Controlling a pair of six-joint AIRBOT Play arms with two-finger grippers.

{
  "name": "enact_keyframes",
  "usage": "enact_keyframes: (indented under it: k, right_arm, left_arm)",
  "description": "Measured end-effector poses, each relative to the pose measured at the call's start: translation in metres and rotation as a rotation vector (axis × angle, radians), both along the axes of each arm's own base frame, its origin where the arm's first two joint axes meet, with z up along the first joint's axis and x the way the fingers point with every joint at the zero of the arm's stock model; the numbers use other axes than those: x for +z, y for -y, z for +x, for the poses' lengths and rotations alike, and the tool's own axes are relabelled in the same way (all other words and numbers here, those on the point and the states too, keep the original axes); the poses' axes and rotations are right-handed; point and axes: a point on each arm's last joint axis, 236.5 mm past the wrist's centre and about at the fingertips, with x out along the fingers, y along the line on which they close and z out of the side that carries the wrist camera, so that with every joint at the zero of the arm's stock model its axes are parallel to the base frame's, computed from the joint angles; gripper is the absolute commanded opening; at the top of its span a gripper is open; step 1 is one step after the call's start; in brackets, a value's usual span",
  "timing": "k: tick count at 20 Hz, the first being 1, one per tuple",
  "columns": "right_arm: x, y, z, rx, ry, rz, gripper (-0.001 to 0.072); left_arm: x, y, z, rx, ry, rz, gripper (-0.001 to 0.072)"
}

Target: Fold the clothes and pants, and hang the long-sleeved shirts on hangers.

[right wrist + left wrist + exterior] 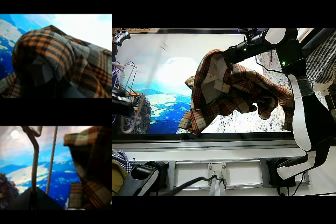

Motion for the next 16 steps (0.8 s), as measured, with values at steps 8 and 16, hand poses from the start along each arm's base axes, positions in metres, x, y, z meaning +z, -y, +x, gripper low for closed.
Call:
enact_keyframes:
  k: [8, 16]
  right_arm:
    - [-0.01, 0.011, -0.021, -0.008, -0.106, -0.048, 0.0049]
    - [0.01, 0.018, -0.042, -0.001, -0.112, -0.052, 0.0049]
  left_arm:
    - [-0.01, 0.054, -0.077, -0.344, -0.083, -0.014, 0.0025]
    - [-0.043, 0.085, -0.038, -0.428, -0.112, 0.108, 0.0025]
